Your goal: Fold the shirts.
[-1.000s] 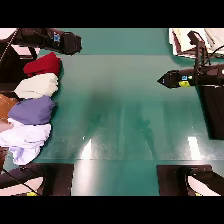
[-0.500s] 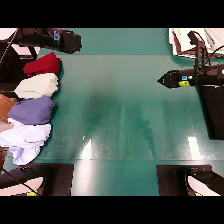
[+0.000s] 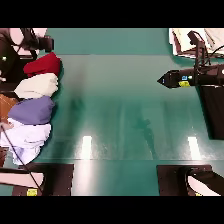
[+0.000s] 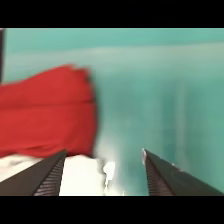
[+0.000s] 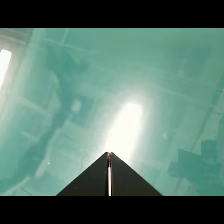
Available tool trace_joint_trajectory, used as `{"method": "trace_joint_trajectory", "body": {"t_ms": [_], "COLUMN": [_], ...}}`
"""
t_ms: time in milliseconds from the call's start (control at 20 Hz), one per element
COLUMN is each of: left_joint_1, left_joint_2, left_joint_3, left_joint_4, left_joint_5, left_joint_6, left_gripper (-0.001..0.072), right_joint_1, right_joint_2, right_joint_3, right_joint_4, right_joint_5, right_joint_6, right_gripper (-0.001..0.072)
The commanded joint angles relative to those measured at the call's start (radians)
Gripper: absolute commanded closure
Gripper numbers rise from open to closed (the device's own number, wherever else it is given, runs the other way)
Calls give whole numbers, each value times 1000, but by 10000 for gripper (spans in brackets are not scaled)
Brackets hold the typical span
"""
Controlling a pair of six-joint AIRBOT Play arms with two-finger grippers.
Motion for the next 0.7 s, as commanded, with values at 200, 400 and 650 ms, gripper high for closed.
{"method": "trace_joint_trajectory", "body": {"t_ms": [200,400,650], "left_joint_1": [128,128,128], "left_joint_2": [-324,-373,-360], "left_joint_3": [0,1,64], "left_joint_4": [4,8,9], "left_joint_5": [125,172,100], "left_joint_6": [-21,-21,-20], "left_gripper": [122,192,679], "right_joint_1": [1,1,1], "right_joint_2": [0,0,1], "right_joint_3": [1,1,1], "right_joint_4": [1,1,5], "right_joint_5": [11,10,7], "right_joint_6": [0,0,1], "right_gripper": [696,696,696]}}
